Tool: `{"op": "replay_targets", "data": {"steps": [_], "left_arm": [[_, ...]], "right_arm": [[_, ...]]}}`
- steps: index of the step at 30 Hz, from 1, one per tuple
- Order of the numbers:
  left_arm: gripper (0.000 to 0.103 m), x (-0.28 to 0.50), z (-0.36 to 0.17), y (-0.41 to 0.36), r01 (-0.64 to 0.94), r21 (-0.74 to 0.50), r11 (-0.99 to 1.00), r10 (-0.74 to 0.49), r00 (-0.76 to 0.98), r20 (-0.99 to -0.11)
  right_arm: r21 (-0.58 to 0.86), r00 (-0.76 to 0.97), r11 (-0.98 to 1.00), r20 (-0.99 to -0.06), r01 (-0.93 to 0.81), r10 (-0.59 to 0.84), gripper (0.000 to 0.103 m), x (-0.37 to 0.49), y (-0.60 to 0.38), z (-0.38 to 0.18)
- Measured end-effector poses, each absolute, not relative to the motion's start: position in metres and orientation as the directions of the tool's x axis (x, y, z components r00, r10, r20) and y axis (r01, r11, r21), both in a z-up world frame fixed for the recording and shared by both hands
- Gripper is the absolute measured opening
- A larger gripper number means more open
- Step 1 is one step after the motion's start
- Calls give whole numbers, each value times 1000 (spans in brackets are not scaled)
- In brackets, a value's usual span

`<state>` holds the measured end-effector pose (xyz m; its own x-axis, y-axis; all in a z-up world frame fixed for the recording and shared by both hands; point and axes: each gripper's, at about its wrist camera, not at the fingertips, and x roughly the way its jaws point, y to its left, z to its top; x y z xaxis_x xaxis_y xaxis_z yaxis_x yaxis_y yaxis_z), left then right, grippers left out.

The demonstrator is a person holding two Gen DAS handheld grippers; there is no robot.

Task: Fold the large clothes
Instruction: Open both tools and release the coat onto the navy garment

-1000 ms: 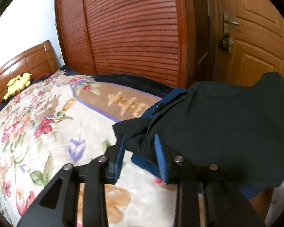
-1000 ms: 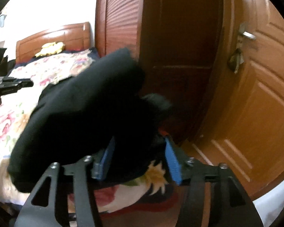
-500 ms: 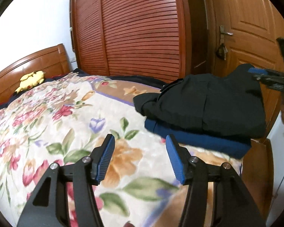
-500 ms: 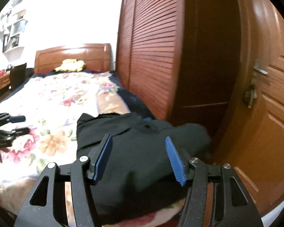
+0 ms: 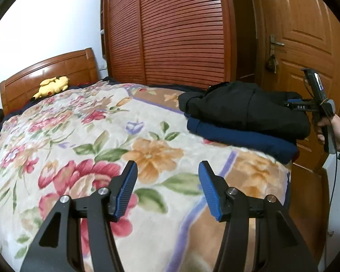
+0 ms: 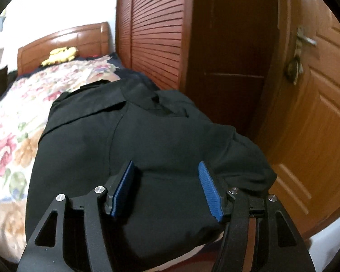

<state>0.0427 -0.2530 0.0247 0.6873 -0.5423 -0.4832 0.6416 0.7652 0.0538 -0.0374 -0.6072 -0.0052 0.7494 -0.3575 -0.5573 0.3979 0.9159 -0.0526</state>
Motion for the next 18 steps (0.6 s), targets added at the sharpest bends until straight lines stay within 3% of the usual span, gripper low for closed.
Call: {"op": "replay_targets", "data": {"steps": [6, 13, 18], "left_arm": [[55, 31, 26, -226, 603, 63, 795, -512, 723, -464], [55, 21, 28, -193, 560, 53, 827, -482, 754, -447], [55, 16, 29, -167, 521, 56, 852, -448, 780, -437]], "right_arm": [[-85, 759, 899, -505, 430, -411, 62, -46, -580, 16], [-80, 829, 927, -425, 366, -364, 76, -50, -515, 46], [-66, 849, 945, -422, 322, -319, 82, -41, -477, 50]]}}
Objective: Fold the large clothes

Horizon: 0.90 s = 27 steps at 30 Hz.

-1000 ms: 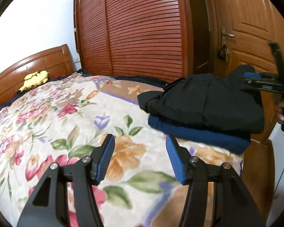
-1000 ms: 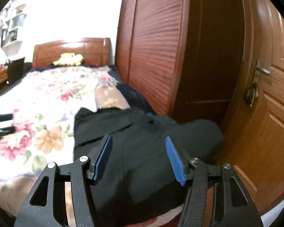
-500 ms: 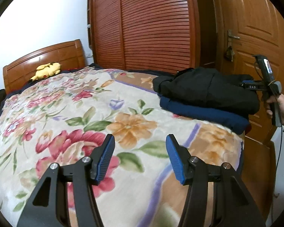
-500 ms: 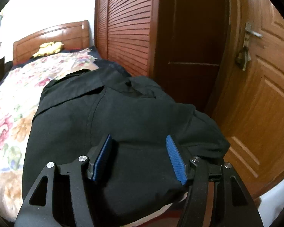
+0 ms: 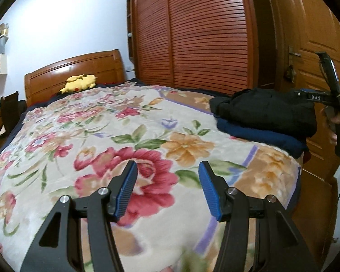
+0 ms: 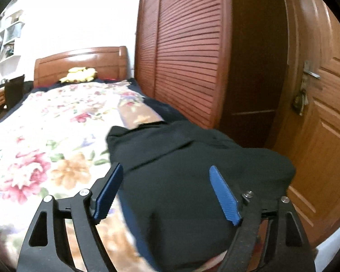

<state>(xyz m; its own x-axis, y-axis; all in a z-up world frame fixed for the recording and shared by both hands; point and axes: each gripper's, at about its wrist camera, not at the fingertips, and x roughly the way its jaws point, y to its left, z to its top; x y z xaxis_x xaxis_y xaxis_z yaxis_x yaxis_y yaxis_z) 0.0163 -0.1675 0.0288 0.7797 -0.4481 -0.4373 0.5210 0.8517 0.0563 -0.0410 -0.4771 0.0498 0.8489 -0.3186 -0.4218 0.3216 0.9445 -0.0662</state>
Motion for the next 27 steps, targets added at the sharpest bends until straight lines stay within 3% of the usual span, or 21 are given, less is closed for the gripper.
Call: {"op": "replay_targets", "data": {"steps": [27], "left_arm": [[55, 35, -12, -68, 289, 59, 955, -230, 855, -466]], "right_arm": [[11, 869, 999, -494, -45, 45, 82, 32, -255, -23]]}}
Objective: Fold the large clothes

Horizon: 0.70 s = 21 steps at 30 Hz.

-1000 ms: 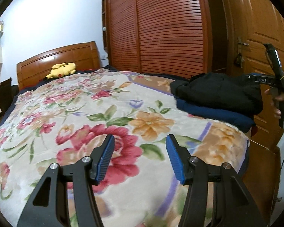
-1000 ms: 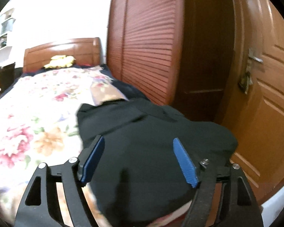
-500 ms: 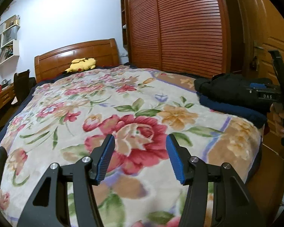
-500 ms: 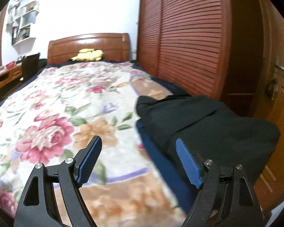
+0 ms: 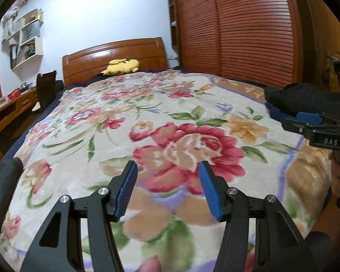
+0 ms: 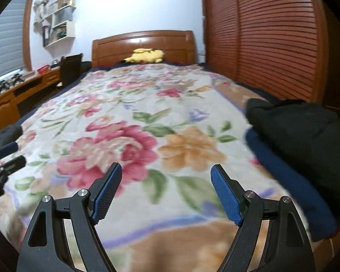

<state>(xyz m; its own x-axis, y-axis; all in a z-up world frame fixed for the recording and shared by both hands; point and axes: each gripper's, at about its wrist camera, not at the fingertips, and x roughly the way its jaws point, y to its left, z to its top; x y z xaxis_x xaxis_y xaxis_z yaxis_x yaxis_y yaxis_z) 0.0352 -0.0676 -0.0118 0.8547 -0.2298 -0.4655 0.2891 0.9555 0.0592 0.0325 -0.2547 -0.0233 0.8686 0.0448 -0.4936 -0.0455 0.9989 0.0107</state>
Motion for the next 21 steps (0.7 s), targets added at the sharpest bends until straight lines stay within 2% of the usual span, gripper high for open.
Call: {"op": "replay_targets", "data": {"steps": [21], "left_arm": [[56, 41, -4, 50, 53, -28, 998, -59, 926, -372]], "right_arm": [[13, 872, 961, -418, -276, 257, 82, 84, -97, -25]]}}
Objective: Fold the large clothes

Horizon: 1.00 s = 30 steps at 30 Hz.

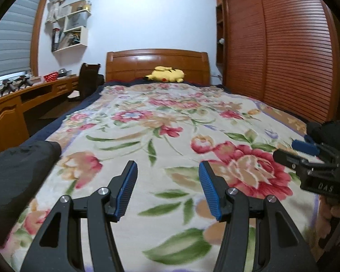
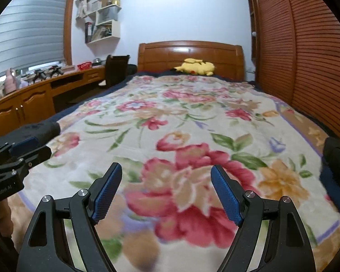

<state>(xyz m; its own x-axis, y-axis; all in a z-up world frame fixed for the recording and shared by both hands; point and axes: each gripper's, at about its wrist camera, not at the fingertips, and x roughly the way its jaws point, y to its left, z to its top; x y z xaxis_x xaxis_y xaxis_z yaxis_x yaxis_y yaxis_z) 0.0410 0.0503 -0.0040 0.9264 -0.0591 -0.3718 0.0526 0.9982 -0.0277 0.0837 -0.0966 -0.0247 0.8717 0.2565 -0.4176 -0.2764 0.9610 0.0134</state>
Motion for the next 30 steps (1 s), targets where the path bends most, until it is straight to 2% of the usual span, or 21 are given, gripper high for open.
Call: {"op": "replay_targets", "data": {"steps": [16, 30], "left_arm": [[56, 26, -28, 59, 1, 5, 1000, 1, 928, -372], [56, 23, -30, 55, 10, 27, 1000, 0, 932, -364]], "right_arm": [[-34, 923, 966, -305, -255, 233, 82, 56, -94, -49], [-20, 924, 967, -300, -254, 237, 82, 56, -99, -48]]}}
